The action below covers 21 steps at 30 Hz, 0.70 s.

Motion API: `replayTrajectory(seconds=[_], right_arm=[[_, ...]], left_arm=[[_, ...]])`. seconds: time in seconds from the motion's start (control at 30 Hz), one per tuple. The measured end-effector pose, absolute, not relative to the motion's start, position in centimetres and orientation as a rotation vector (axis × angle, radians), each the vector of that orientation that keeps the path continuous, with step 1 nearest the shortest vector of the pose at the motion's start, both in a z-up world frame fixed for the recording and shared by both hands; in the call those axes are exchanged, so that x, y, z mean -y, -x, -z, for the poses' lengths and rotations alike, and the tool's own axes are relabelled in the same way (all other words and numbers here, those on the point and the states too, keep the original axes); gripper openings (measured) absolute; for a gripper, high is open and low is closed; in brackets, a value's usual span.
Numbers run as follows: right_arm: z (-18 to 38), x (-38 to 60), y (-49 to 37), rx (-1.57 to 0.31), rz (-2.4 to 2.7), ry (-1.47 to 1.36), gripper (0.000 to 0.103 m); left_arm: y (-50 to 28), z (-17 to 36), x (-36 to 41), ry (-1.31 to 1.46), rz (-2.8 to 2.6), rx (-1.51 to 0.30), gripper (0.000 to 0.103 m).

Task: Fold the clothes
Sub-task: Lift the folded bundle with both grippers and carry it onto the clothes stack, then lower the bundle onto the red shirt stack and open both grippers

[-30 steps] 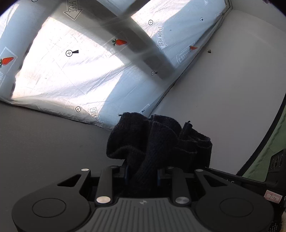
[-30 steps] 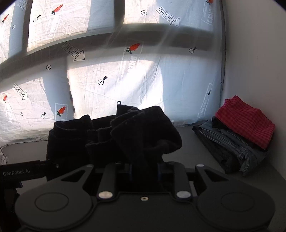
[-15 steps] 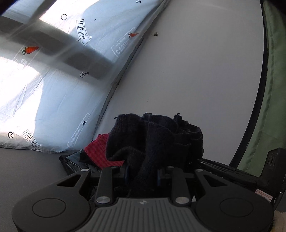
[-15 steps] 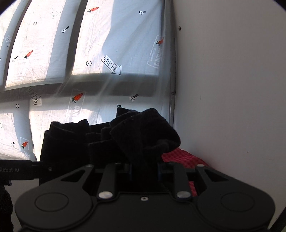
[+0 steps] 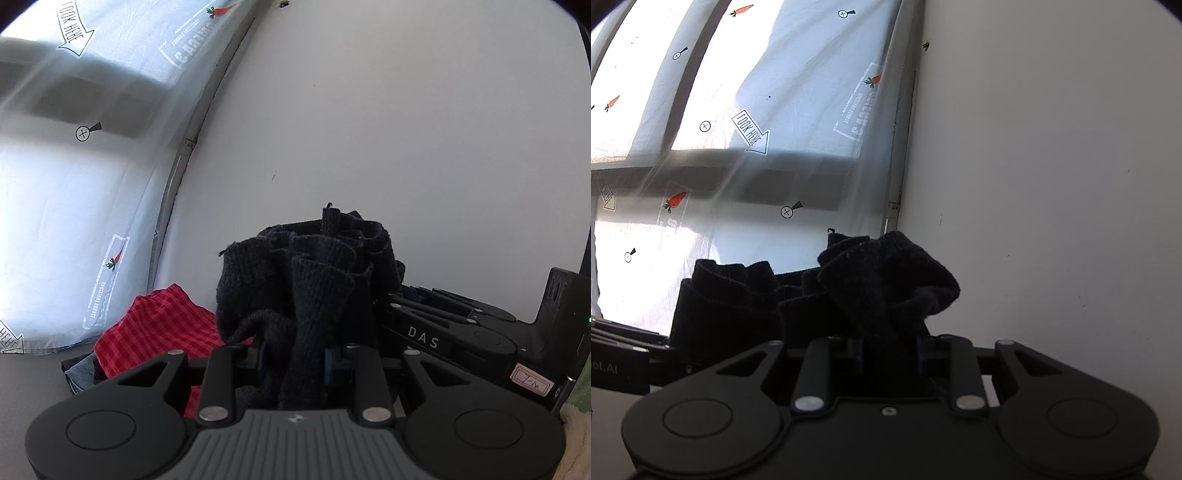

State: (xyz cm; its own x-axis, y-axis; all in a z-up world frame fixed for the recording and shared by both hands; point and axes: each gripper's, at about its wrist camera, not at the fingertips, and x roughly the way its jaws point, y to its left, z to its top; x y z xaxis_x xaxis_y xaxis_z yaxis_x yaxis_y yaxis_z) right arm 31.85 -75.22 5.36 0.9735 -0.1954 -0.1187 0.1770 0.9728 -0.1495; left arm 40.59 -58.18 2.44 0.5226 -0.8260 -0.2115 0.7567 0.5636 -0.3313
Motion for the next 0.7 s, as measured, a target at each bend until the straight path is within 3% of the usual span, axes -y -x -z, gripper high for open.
replayTrajectory(seconds=[0.17, 0.33, 0.57, 0.7], right_arm=[[-3.5, 78.4, -39.9, -0.138, 0.12, 0.091, 0.027], [0.6, 79.6, -49.9, -0.185, 0.164, 0.078, 0.042], [7.6, 77.8, -57.0, -0.306, 0.142, 0.287, 0.041], [10.1, 78.6, -58.5, -0.36, 0.124, 0.272, 0.043]], left_arm=[[-47.4, -0.7, 59.3, 0.234, 0.861, -0.375, 0.028], [-53.0, 2.7, 58.9, 0.262, 0.713, -0.443, 0.028], [-57.9, 8.5, 58.2, 0.276, 0.556, -0.579, 0.032], [-59.4, 12.0, 57.7, 0.323, 0.521, -0.681, 0.036]])
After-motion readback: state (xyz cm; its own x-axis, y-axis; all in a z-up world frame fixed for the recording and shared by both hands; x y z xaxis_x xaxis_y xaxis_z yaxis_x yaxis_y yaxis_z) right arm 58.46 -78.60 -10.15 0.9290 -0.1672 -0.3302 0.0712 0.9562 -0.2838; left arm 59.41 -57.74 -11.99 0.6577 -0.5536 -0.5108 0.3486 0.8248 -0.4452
